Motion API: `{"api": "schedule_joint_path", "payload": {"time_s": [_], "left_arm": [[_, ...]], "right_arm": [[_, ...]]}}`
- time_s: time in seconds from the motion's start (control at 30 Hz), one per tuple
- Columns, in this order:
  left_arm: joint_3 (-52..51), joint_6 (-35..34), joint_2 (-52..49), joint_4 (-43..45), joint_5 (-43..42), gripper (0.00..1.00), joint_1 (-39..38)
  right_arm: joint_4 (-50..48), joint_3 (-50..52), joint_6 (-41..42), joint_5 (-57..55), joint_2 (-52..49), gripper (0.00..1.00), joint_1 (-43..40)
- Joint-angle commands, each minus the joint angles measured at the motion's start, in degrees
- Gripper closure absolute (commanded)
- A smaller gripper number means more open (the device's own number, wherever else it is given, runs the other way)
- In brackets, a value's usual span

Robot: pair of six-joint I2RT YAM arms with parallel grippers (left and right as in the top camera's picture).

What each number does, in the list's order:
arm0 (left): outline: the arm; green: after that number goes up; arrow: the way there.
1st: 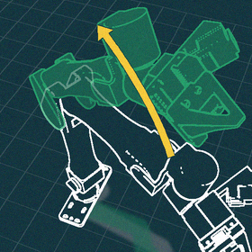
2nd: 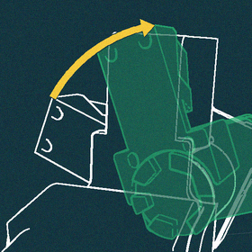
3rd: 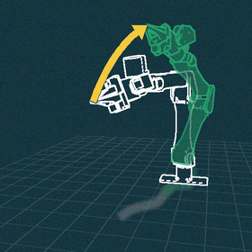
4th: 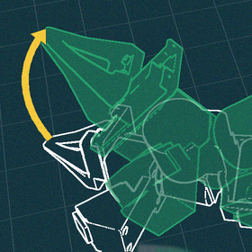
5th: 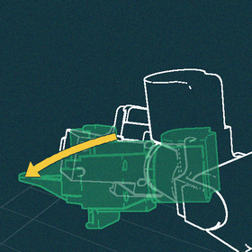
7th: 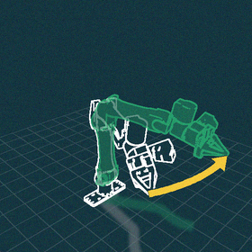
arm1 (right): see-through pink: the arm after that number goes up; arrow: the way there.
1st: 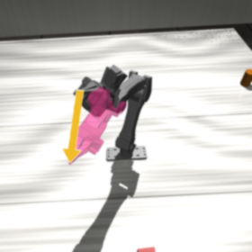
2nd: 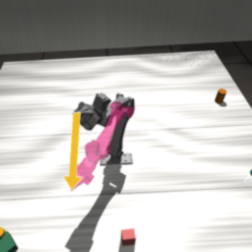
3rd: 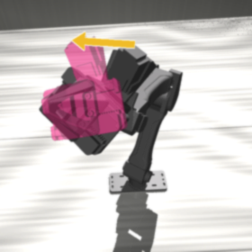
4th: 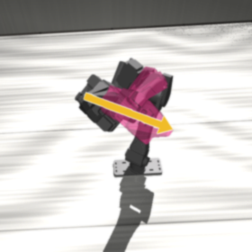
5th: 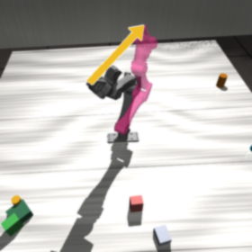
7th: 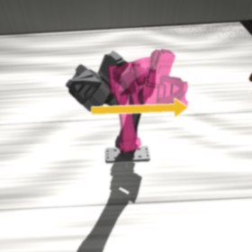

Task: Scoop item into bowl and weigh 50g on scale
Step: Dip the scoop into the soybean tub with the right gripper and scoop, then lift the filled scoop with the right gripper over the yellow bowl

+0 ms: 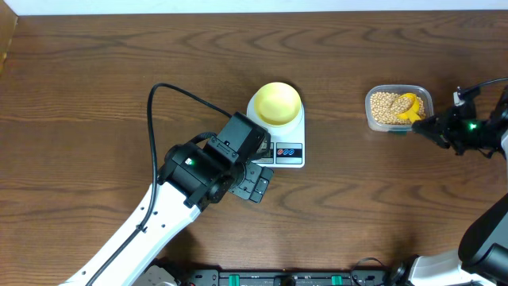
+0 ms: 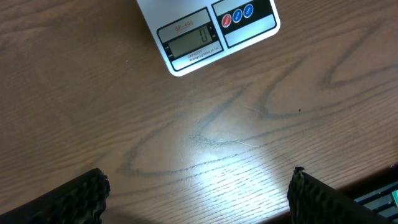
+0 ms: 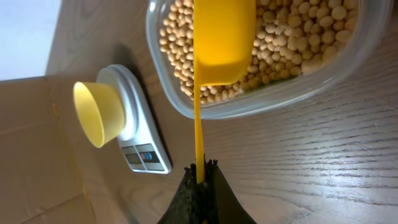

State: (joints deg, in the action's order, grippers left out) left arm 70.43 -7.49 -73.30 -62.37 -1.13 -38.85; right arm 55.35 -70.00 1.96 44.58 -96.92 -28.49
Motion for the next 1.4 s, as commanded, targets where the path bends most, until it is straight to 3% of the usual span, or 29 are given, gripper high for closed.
{"api": "schedule_joint_path", "payload": {"time_s": [0.0, 1.37], "left_arm": [[1.38, 0.31, 0.22, 0.04, 0.7, 0.06, -0.13], [1.38, 0.31, 0.22, 0.04, 0.72, 0.06, -0.13]], "right_arm": [[-0.22, 0.22, -2.1, 6.27, -0.13, 0.99, -1.22], [-0.28, -0.92, -2.62, 22.23, 0.87, 0.99, -0.26]]}}
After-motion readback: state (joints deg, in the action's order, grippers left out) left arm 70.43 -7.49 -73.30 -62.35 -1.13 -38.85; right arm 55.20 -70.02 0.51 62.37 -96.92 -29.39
